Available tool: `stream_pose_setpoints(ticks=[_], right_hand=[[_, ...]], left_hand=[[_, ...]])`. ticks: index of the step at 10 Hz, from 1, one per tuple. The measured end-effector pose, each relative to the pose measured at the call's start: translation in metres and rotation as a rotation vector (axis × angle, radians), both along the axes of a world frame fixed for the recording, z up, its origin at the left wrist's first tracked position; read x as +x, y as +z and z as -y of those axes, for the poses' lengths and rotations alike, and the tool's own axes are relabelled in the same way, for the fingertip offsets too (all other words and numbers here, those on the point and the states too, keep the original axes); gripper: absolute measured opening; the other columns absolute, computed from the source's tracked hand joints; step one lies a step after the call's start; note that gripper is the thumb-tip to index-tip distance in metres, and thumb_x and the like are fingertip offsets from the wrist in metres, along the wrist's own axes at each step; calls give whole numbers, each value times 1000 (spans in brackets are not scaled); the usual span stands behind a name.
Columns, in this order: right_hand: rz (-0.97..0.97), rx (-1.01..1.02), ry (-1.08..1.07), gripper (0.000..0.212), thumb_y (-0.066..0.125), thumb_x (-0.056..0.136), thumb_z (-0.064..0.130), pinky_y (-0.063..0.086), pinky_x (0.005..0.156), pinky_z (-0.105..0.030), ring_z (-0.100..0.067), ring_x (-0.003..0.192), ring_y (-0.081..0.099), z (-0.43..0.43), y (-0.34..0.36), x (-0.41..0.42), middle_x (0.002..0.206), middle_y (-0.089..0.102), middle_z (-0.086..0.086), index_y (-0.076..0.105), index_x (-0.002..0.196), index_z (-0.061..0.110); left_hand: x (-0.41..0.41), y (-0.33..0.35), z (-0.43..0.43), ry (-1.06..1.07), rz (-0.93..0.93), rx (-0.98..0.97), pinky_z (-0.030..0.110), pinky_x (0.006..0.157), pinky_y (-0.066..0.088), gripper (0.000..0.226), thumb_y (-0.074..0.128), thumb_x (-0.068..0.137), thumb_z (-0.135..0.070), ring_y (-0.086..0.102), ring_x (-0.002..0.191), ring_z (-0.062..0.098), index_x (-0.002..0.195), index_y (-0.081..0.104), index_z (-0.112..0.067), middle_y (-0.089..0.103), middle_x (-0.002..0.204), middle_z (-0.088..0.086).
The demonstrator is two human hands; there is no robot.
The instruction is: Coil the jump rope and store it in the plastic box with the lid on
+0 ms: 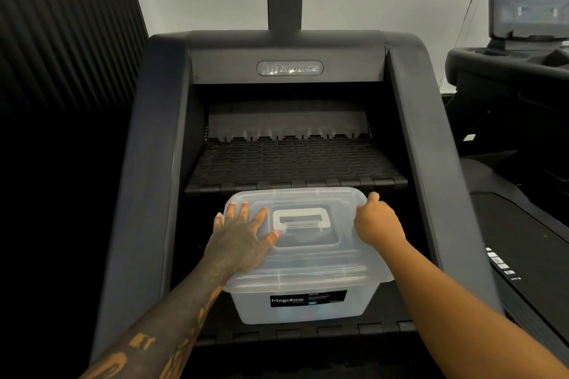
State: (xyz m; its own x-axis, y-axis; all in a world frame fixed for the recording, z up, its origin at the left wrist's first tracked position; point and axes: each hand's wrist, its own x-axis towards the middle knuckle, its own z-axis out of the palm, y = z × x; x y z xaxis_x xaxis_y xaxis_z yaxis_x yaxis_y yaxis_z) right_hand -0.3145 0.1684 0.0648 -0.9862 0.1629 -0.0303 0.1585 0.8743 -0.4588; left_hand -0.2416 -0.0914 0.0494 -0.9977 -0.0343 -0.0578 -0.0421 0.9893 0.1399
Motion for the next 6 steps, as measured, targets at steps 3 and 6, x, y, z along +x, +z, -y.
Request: stream_pose_setpoints(ticks=[3,6], right_hand=[[43,256,405,74,23,98,57,1,118,-53,-26,151,3,20,-2,3,164,8,-10,9,155,12],[-288,283,549,77,28,98,56,-2,120,-45,-24,150,-12,37,60,-20,164,-5,-9,3,155,11]], left_hand=[[-4,7,-1,-25,-34,76,47,116,-9,76,23,91,-66,-11,147,23,153,8,-25,-2,162,5],[-32,72,-6,-159,-424,-26,35,115,-11,73,28,96,-54,-11,147,14,152,5,-13,-3,162,5]])
